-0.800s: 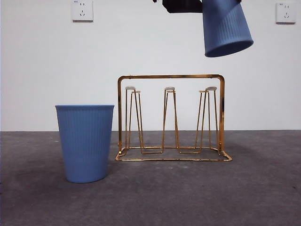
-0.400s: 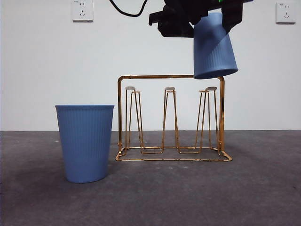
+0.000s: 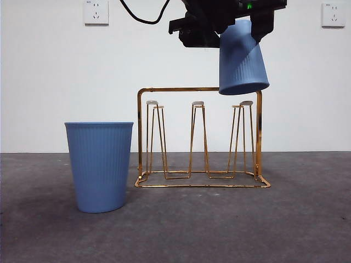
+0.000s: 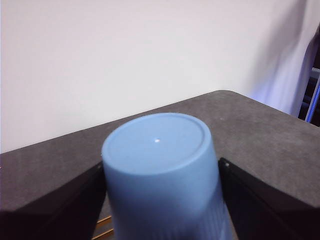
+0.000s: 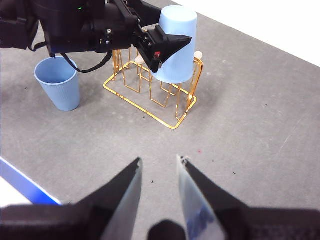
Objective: Pick up cup 1,put cup 1 in the cup rack,pick up cup 2,put cup 2 in the cup rack
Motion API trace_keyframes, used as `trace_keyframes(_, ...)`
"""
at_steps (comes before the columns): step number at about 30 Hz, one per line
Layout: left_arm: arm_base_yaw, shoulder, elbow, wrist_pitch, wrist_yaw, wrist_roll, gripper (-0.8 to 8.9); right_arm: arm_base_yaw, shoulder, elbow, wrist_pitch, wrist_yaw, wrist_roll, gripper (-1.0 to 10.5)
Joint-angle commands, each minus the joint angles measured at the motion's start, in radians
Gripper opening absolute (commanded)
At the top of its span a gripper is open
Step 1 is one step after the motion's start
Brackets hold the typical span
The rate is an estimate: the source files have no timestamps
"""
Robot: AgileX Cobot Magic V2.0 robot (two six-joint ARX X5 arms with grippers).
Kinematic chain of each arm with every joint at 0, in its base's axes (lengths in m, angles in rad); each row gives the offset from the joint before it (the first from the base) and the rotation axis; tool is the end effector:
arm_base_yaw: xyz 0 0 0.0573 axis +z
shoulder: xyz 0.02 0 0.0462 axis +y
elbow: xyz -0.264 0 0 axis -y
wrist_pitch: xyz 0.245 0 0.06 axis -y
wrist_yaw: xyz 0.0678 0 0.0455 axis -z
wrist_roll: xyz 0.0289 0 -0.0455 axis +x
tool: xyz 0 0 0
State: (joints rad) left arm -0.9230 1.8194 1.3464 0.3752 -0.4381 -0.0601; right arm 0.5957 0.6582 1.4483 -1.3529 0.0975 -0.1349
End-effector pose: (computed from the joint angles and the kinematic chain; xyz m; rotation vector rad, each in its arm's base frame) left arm 0.2656 -0.3306 0.2920 0.0033 0.0913 -0.4819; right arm 0.0203 0.0104 0.4297 -0.3221 0.5023 0.5213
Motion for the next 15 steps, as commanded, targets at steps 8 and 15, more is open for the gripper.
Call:
trace_keyframes(8,-0.004,0.028,-0.003,-0.04,0.0,-0.023,-0.06,0.0,-0.002,-0.005,0.016,0.0,0.012,1.2)
trace_keyframes(15,-0.007,0.065,-0.003,-0.041,0.019,-0.049,-0.06,0.0,-0.002,-0.005,0.016,0.0,0.012,1.2)
